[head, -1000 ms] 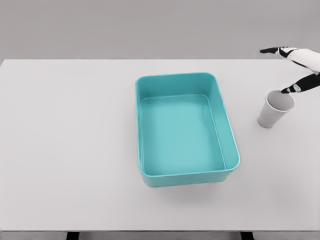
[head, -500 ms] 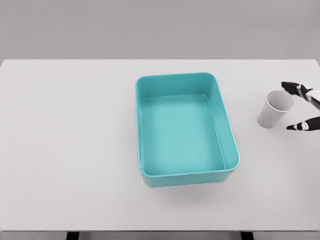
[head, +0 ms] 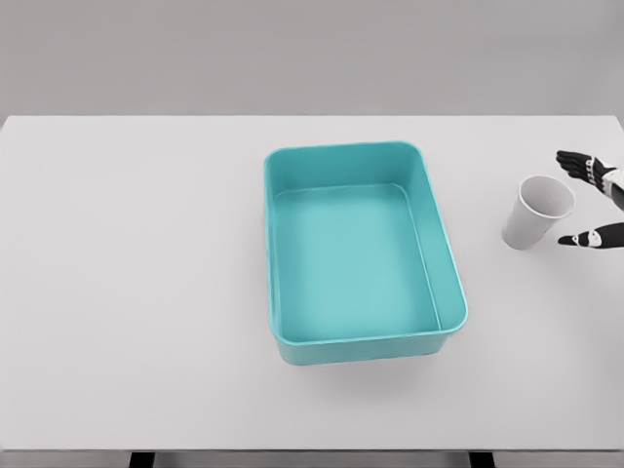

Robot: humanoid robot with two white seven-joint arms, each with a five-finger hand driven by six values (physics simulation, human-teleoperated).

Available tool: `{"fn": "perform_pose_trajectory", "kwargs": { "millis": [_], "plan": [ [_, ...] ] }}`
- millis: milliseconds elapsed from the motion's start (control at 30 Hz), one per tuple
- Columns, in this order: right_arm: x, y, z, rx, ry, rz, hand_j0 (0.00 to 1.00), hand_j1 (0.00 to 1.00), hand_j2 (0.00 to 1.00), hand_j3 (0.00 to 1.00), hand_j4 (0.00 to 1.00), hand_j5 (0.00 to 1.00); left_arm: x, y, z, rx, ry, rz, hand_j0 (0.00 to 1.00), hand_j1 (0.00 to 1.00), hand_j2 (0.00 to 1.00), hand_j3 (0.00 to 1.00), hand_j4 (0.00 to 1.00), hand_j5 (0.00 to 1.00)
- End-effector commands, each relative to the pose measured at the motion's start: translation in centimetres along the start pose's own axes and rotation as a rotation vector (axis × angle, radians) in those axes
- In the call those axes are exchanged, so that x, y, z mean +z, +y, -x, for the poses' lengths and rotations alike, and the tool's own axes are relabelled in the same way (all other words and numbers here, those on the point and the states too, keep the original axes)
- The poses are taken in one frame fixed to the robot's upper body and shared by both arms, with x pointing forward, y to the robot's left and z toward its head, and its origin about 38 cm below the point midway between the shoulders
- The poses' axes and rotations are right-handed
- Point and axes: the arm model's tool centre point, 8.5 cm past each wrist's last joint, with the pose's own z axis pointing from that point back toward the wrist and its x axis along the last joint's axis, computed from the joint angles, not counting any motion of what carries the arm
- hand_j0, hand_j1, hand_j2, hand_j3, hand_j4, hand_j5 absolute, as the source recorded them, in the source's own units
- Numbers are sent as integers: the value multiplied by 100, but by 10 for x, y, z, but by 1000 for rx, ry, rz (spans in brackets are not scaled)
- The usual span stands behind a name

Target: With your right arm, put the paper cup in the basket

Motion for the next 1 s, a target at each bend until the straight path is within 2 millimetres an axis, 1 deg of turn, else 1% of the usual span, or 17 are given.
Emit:
{"fn": "perform_pose_trajectory", "kwargs": {
  "millis": [0, 33, 133, 167, 200, 233, 300, 333, 400, 467, 533, 667, 967],
  "plan": [
    [-3, 1, 3, -49, -6, 32, 100, 100, 100, 100, 100, 100, 0, 0, 0, 0, 0, 0, 100, 100, 100, 100, 100, 100],
    [-4, 4, 4, -81, -15, 46, 100, 100, 100, 100, 100, 100, 0, 0, 0, 0, 0, 0, 100, 100, 100, 100, 100, 100],
    [-4, 5, 6, -103, -15, 57, 100, 100, 100, 100, 100, 100, 0, 0, 1, 0, 2, 0, 100, 100, 100, 100, 100, 100],
    [-3, 4, 7, -109, -14, 67, 100, 100, 100, 100, 100, 100, 0, 0, 1, 0, 2, 0, 100, 100, 100, 100, 100, 100],
    [-2, 1, 9, -118, -9, 104, 100, 100, 100, 100, 100, 100, 0, 0, 1, 0, 2, 0, 100, 100, 100, 100, 100, 100],
    [-4, 2, 10, -130, -11, 148, 100, 100, 100, 100, 100, 100, 0, 0, 0, 0, 0, 0, 100, 100, 100, 100, 100, 100],
    [-6, 3, 11, -138, -11, 163, 100, 100, 100, 100, 100, 100, 0, 0, 0, 0, 0, 0, 100, 100, 100, 100, 100, 100],
    [-4, 2, 14, -136, -1, 168, 100, 100, 100, 100, 100, 100, 0, 0, 1, 0, 2, 0, 100, 100, 100, 100, 100, 100],
    [-7, 6, 16, -146, -3, 168, 100, 100, 100, 100, 100, 100, 0, 0, 0, 0, 0, 0, 100, 100, 100, 100, 100, 100],
    [-5, 16, 23, -162, 11, 158, 100, 100, 100, 100, 100, 100, 0, 0, 0, 0, 0, 0, 100, 100, 100, 100, 100, 100],
    [-5, 21, 25, -168, 16, 152, 100, 100, 100, 100, 100, 100, 0, 0, 1, 0, 2, 0, 100, 100, 100, 100, 100, 100],
    [-6, 24, 25, -173, 12, 147, 100, 100, 100, 100, 100, 100, 0, 0, 1, 0, 2, 0, 100, 100, 100, 100, 100, 100],
    [-1, 26, 27, -170, 24, 137, 100, 100, 100, 100, 100, 100, 0, 0, 1, 0, 2, 0, 100, 100, 100, 100, 100, 100]
  ]
}}
